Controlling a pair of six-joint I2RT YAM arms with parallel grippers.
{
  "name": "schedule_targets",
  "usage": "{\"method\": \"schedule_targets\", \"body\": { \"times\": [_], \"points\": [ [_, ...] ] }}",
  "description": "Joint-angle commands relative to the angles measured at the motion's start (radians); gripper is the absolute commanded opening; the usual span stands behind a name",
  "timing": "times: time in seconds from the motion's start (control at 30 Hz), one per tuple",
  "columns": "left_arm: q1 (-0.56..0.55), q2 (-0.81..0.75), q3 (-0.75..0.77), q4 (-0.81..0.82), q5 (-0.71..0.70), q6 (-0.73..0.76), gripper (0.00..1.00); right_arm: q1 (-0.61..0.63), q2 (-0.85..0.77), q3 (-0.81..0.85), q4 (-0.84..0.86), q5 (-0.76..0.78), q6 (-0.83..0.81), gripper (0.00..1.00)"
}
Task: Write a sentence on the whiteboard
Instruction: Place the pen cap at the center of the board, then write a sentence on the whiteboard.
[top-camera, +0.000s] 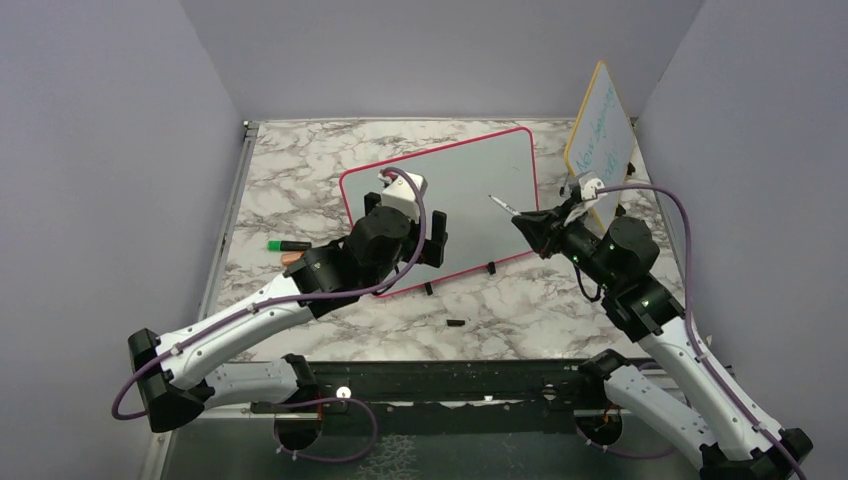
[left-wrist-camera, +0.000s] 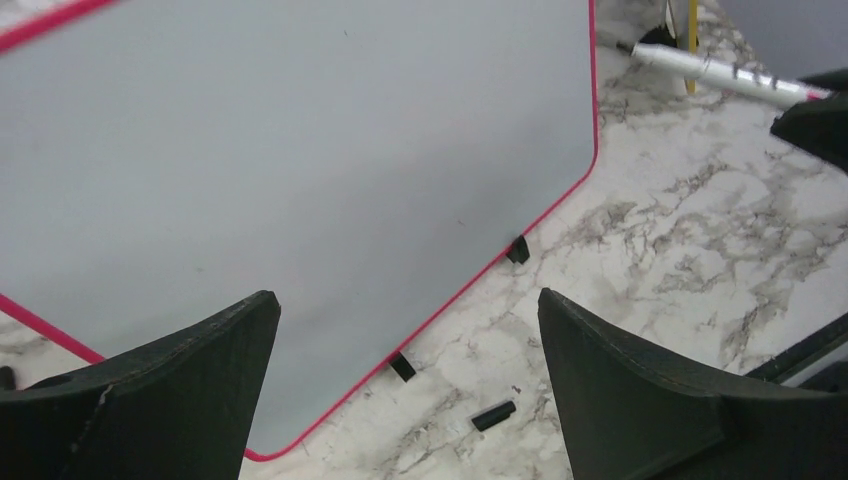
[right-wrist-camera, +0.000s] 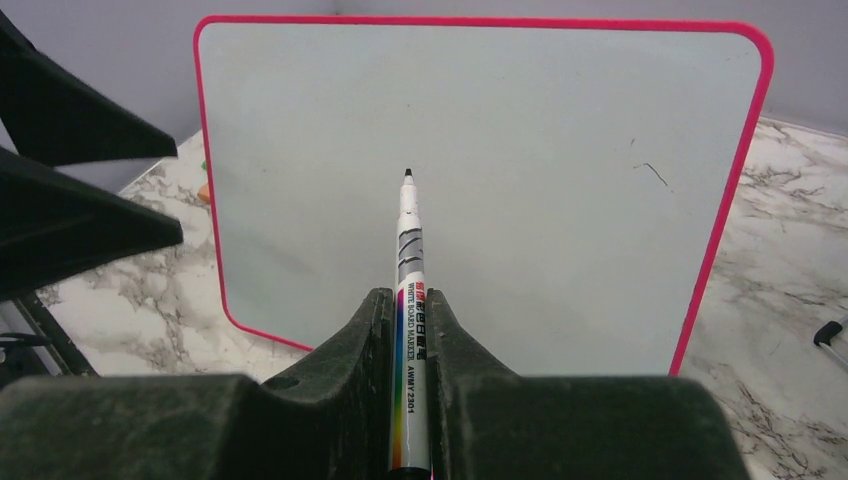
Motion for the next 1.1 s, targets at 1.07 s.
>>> {"method": "schedule_targets", "body": {
  "times": [1.07],
  "points": [
    [1.003, 0.042, 0.084, 0.194, 1.015, 0.196, 0.93, 0.354, 0.448, 0.454, -0.223, 0.278, -0.038, 0.01]
  ]
}}
